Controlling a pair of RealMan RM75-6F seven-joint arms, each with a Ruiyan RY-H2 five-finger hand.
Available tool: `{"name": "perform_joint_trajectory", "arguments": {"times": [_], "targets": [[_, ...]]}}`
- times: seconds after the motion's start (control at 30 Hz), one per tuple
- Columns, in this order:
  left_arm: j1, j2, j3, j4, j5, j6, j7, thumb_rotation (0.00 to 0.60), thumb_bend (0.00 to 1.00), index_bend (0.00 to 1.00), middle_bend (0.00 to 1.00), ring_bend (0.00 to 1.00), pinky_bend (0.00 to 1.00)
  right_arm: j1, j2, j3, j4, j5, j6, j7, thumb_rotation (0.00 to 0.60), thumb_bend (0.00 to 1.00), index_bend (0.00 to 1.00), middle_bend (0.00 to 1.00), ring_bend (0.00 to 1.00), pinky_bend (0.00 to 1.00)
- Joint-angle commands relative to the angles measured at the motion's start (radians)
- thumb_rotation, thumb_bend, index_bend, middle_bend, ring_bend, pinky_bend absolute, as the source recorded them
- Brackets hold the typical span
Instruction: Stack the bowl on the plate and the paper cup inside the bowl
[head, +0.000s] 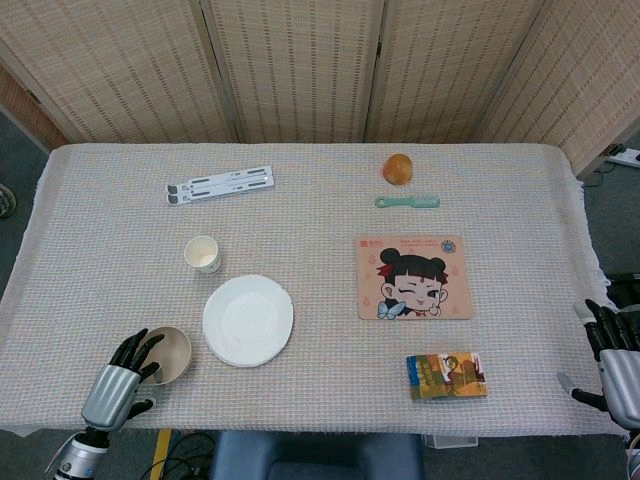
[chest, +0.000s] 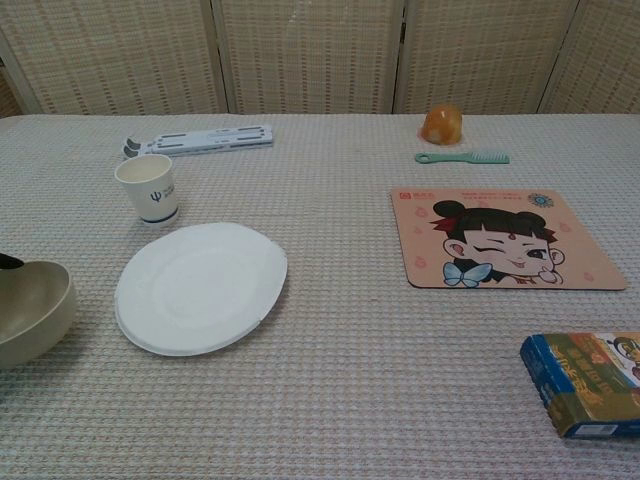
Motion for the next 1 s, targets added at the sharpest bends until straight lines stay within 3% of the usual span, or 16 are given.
{"name": "perform_joint_trajectory", "arguments": {"times": [0.03, 0.37, 0.7, 1.0], "targets": [[0.0, 0.002, -0.004, -0.004, 0.005, 0.014, 0.009, 0.6, 0.36, 0.62, 0.18, 0.0, 0.16, 0.001, 0.0, 0.0, 0.0, 0.002, -0.001, -0.001, 0.6, 0.22, 0.0, 0.0, 0.0, 0.0], [-0.042, 0.072, -0.023, -0.156, 0.049, 0.021, 0.146, 0.6, 0.36, 0.63, 0.18, 0.0, 0.16, 0.001, 0.001, 0.003, 0.001, 0.005, 0.0, 0.003, 0.6, 0.22, 0.0, 0.0, 0.0, 0.0], [-0.144, 0.15, -0.077, -0.369, 0.061, -0.103, 0.324, 0.6, 0.36, 0.64, 0.18, 0.0, 0.16, 0.0, 0.008, 0.011, 0.012, 0.017, 0.004, 0.034, 0.6, 0.22, 0.0, 0.0, 0.0, 0.0], [-0.222, 0.168, -0.12, -0.474, 0.029, -0.22, 0.416, 0.6, 0.36, 0.64, 0.18, 0.0, 0.16, 0.001, 0.014, 0.02, 0.019, 0.034, 0.001, 0.059, 0.6, 0.22, 0.0, 0.0, 0.0, 0.0]]}}
